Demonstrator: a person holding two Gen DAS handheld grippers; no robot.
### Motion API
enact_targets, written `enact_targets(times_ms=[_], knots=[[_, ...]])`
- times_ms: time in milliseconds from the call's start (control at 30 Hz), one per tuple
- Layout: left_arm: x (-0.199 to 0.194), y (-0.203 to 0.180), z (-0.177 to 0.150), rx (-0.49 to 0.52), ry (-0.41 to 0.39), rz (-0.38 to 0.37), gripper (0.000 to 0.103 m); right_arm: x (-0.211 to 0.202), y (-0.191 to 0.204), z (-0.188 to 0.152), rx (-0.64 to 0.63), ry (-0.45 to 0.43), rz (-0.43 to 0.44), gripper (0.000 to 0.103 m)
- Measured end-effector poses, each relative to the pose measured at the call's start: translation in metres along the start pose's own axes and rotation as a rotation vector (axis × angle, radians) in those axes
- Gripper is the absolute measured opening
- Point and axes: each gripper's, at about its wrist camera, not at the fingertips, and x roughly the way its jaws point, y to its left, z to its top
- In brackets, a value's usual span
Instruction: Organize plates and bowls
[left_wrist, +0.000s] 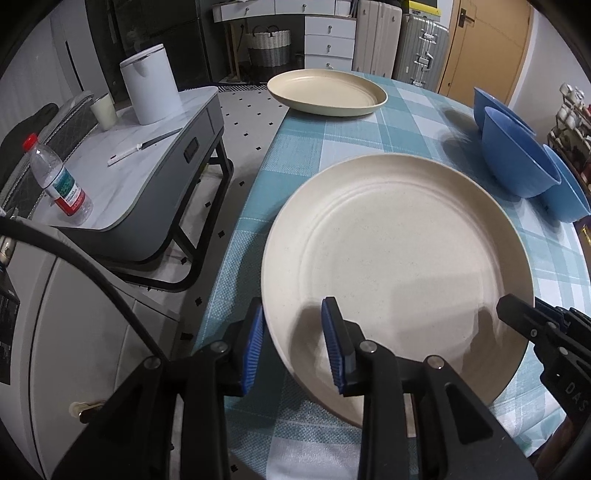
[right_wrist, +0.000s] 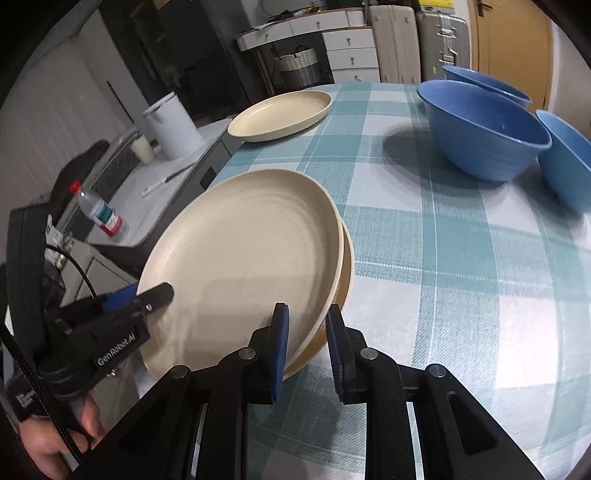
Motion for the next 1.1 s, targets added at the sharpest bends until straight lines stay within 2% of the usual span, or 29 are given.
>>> enact_targets(times_ms=[233, 667, 900, 1000, 1100], knots=[[-0.006, 0.002, -0.001, -0.003, -0.013, -0.008, 0.031, 0.001, 0.002, 0.006, -0.073, 0.038, -0.014, 0.021], [-0.005, 0.006, -0.003, -0.027, -0.009, -0.020, 0.031, 0.000, 0.001, 0.004, -0.106, 0.076, -0.039, 0.024], [-0.007, 0.007, -0.003, -0.036, -0.017, -0.033, 0.031, -0.011, -0.006, 0.006, -0.082, 0.041, -0.002, 0.025], [-0.009, 0.008, -0.003, -0.042, -0.023, -0.037, 0.038, -0.018, -0.007, 0.006, -0.085, 0.015, -0.002, 0.025], [-0.008, 0.010, -0.002, -0.049, -0.023, -0.039, 0.039, -0.019, -0.007, 0.007, -0.082, 0.009, -0.002, 0.025]])
